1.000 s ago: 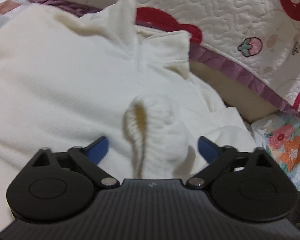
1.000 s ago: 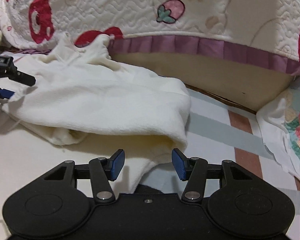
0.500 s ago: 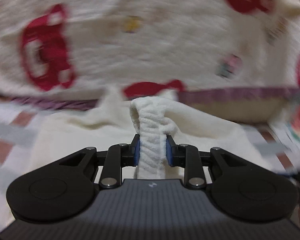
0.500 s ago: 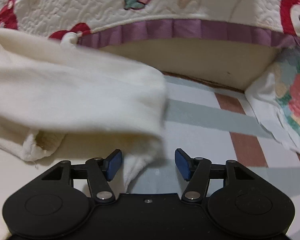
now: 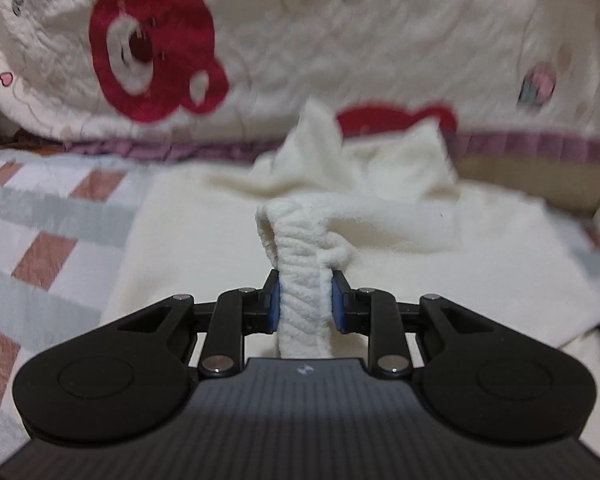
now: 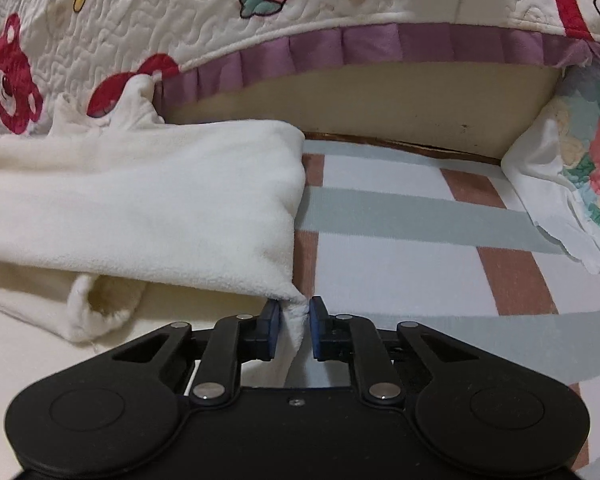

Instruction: Fold clothes

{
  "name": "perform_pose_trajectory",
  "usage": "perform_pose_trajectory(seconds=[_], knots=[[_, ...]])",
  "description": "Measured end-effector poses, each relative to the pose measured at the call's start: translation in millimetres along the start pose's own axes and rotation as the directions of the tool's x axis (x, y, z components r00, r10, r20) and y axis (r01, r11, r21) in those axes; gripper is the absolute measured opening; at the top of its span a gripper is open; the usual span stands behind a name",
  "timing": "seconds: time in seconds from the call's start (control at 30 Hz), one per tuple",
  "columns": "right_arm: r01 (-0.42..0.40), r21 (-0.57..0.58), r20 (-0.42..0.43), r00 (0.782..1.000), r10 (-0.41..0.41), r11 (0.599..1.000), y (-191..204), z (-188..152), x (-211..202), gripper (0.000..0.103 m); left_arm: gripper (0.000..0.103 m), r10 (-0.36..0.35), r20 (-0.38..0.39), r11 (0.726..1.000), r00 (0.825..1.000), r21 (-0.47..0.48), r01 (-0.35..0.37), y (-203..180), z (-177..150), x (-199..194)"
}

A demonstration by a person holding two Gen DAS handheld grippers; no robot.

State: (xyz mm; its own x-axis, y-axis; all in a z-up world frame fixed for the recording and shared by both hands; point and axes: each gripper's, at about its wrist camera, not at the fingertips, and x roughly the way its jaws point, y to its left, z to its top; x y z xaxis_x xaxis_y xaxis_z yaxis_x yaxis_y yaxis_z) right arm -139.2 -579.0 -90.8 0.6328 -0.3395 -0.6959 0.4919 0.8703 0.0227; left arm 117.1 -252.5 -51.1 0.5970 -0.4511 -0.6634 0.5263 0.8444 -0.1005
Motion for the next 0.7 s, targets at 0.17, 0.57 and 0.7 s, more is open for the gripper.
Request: perform_pose_trajectory(seconds=[0.17,0.57,0.7], knots=[[0.008,-0.037,0.000,1.000,-0.008,0.999,2,-1,-2,0.015,0.025,-0.044,0.015,0.995,0.999,-0.094,0.045,17,-4,-2],[0.067,-0.157,0.030,0.998,-0.063,0.985,15,-6,-25,0.018,0.042,0.143,-0.038,0.987,0.989,-0.063,-0.145,23,-19,-13],[0.032,-0.153,0.126,0.992,-0.012,0.988,25,-3,-63,0.020,0.048,0.005,0.085,1.000,0.996,0.007,-0.006,-5,-29,-49]])
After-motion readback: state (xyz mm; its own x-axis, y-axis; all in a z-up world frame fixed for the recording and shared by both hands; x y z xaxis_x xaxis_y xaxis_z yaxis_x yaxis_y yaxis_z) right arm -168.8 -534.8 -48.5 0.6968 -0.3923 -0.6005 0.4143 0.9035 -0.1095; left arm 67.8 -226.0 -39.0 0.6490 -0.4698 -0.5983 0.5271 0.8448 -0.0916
